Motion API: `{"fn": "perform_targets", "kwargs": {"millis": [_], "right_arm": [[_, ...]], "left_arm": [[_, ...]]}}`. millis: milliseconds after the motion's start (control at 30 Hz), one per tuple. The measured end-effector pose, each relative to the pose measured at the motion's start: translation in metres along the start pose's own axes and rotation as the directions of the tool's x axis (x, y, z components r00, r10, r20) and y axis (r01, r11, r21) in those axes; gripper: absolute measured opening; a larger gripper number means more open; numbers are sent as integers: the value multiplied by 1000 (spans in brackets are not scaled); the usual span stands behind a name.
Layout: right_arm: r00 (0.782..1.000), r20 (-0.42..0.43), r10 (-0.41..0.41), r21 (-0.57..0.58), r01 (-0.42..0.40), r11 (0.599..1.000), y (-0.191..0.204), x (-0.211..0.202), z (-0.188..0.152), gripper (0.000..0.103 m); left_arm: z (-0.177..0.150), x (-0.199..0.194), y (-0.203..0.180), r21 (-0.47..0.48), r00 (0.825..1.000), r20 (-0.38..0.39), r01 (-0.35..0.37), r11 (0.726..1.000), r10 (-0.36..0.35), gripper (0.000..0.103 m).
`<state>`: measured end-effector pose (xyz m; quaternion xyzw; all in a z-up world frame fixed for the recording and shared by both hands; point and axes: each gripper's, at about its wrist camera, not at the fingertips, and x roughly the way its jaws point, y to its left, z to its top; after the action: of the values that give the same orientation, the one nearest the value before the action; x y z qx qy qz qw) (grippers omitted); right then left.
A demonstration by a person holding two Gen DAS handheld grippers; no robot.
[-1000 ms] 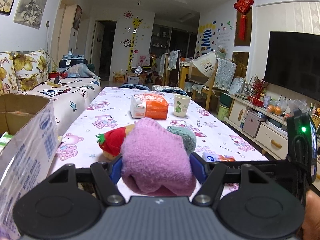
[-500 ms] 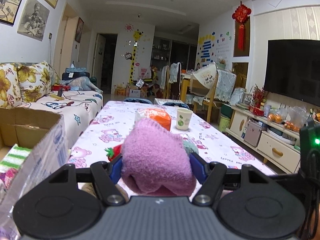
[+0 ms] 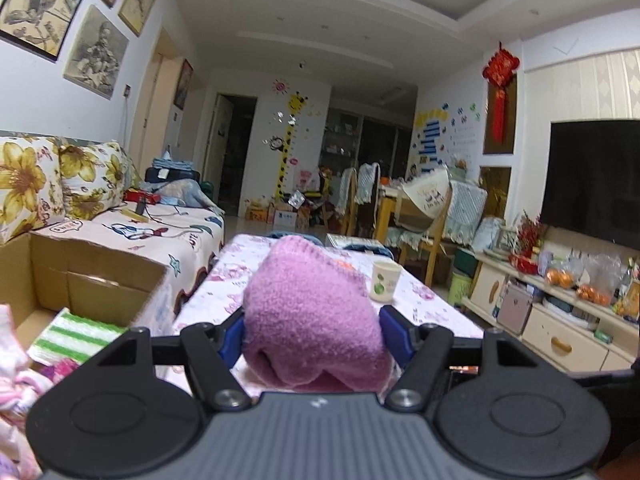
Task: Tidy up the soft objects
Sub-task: 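Carry the pink sock and tissue pack over to the cardboard box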
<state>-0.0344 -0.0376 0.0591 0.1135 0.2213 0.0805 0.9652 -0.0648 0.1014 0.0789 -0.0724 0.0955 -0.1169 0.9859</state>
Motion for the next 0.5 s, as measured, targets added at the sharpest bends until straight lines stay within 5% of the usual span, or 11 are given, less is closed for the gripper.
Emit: {"fn": "perform_targets", "kwargs": {"millis": [500], "right_arm": [[983, 29, 183, -166, -175, 970, 58, 8, 15, 95]], "left_arm": [[14, -31, 48, -127, 974, 115, -178, 976, 193, 68]]}}
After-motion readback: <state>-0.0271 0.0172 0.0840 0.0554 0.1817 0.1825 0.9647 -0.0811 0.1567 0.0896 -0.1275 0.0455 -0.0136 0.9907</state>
